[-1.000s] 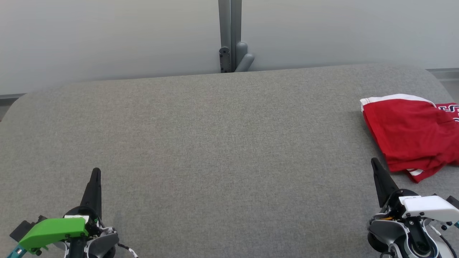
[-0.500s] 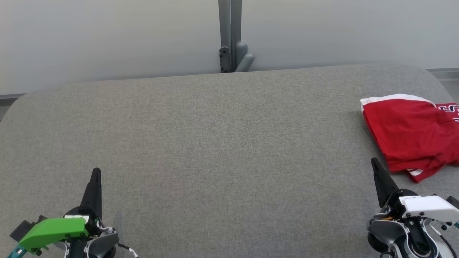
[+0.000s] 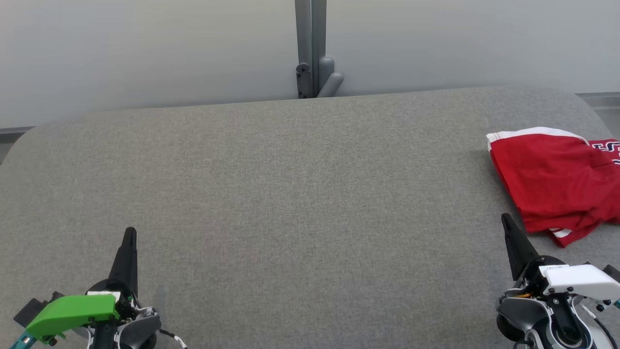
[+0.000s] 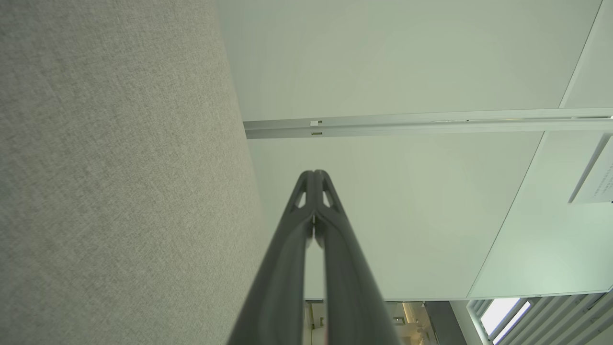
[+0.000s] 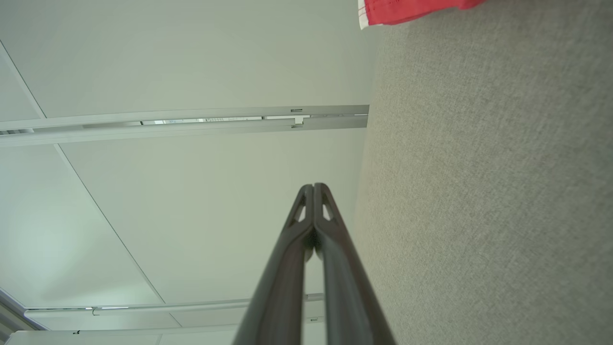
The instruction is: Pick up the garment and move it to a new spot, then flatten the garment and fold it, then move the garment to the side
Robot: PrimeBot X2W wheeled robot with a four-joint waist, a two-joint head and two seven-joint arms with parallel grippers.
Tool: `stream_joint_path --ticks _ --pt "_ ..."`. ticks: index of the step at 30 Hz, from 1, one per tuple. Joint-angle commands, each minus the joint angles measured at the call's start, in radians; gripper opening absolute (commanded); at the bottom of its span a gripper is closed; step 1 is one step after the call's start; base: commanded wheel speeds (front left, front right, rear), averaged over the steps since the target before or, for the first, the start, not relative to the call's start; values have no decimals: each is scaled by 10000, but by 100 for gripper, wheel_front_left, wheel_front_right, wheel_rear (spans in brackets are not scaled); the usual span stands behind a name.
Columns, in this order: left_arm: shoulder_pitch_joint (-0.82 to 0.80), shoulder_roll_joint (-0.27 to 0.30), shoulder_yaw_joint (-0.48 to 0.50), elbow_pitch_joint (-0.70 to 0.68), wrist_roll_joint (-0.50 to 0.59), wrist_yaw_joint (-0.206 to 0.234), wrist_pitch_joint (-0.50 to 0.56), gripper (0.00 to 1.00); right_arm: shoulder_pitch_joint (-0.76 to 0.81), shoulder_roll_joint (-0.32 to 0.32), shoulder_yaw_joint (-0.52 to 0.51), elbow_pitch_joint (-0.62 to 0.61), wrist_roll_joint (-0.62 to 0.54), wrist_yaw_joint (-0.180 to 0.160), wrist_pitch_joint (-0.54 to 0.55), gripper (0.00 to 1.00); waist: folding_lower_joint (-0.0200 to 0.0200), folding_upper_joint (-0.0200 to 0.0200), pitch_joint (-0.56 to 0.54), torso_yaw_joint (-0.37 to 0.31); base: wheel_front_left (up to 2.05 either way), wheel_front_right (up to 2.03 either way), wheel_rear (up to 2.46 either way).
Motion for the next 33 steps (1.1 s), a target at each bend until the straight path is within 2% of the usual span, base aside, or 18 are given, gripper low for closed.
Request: stream_joint_path --ticks 1,33 --pt "-157 23 29 -35 29 -48 34 0 -96 -46 4 16 65 4 61 0 0 106 0 0 0 0 0" --pt "-161 -13 84 -33 86 -48 77 0 -95 -47 5 16 66 4 60 0 0 106 0 0 0 0 0"
